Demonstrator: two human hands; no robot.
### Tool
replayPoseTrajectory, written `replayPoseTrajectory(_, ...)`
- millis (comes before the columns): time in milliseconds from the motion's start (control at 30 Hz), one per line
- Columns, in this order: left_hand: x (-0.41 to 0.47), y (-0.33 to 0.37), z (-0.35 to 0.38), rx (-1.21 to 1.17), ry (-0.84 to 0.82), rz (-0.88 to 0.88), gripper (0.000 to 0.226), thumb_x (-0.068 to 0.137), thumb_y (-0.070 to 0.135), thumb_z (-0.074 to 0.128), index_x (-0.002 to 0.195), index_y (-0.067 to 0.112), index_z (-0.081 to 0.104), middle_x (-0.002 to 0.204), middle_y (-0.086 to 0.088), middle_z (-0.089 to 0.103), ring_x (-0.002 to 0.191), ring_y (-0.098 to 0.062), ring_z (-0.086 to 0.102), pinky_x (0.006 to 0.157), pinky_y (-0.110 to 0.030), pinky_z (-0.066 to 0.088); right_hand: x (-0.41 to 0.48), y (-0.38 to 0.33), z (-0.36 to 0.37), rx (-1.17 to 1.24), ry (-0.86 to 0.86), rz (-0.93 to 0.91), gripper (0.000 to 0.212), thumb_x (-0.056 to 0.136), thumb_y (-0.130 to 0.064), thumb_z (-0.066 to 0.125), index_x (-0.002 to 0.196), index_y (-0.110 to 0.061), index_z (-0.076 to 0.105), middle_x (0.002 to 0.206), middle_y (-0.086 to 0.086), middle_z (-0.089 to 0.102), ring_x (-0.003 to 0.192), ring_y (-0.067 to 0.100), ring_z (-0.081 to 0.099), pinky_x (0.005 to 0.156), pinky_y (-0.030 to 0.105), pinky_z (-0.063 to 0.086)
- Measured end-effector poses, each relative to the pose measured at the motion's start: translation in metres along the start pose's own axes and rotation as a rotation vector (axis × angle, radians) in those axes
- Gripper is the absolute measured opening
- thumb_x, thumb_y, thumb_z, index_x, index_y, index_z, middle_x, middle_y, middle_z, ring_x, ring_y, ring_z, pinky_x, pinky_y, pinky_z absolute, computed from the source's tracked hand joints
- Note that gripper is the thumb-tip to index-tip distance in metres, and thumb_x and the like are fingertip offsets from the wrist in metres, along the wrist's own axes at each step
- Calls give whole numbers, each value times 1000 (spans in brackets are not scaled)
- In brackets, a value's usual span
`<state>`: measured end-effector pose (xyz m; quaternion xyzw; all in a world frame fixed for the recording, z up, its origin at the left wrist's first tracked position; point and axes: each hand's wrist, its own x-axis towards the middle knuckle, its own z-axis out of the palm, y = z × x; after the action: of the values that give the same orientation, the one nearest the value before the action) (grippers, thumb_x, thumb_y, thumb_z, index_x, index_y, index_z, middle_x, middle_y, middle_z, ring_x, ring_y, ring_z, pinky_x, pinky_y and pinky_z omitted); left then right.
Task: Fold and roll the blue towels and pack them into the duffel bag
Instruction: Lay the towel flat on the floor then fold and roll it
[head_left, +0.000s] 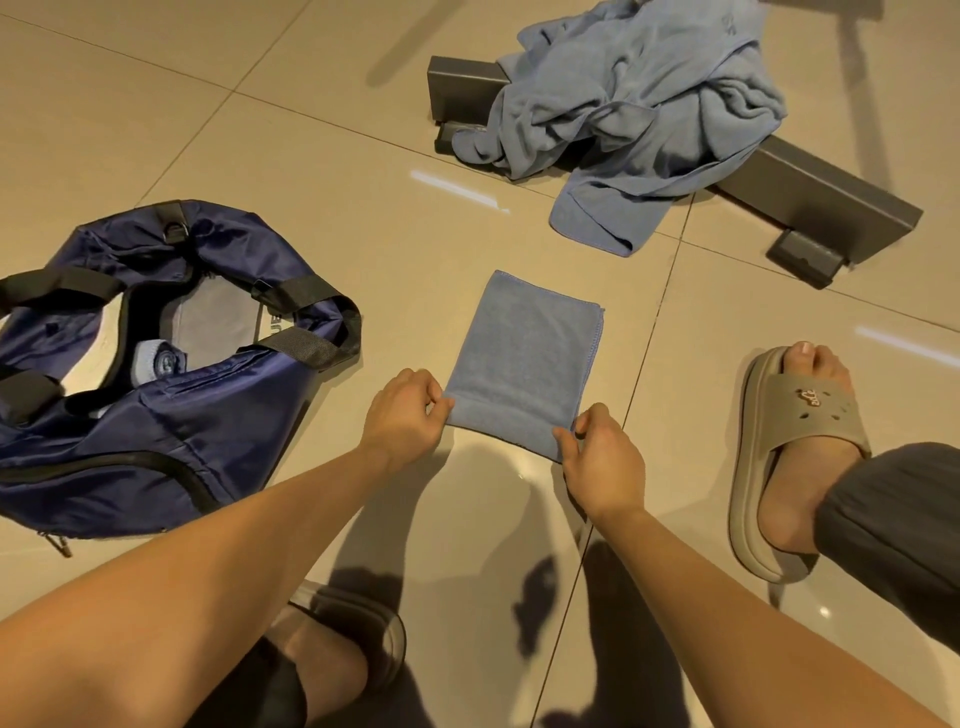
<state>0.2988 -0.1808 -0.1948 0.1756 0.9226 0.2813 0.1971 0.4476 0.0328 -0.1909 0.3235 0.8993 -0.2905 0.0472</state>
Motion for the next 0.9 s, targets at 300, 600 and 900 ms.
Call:
replayPoseTrajectory(300, -7, -5, 3, 181, 46, 368, 32, 89, 18, 51, 111, 11, 74, 96, 0, 58, 90, -22, 54, 79, -36, 47, -20, 14, -5, -196, -56, -344, 26, 97, -34, 56, 113, -15, 63, 97, 4, 57, 74, 29, 61, 60, 39, 51)
replayPoseTrajectory(600, 22, 1, -15, 60, -199, 189, 39, 84, 46, 56, 109, 20, 72, 102, 7, 53, 96, -15, 52, 83, -34, 46, 7, 10, -16, 15, -192, -224, 17, 103, -28, 47, 105, -16, 58, 101, -1, 45, 79, 26, 56, 72, 37, 44)
replayPoseTrajectory(900, 56, 16, -10, 30, -196, -64, 52, 99, 43, 56, 59, 14, 37, 59, 0, 39, 58, -22, 40, 55, -33, 29, 51, -6, -19, 112, -185, 114, 29, 95, -27, 51, 74, -7, 55, 70, 5, 58, 70, 30, 54, 53, 32, 36)
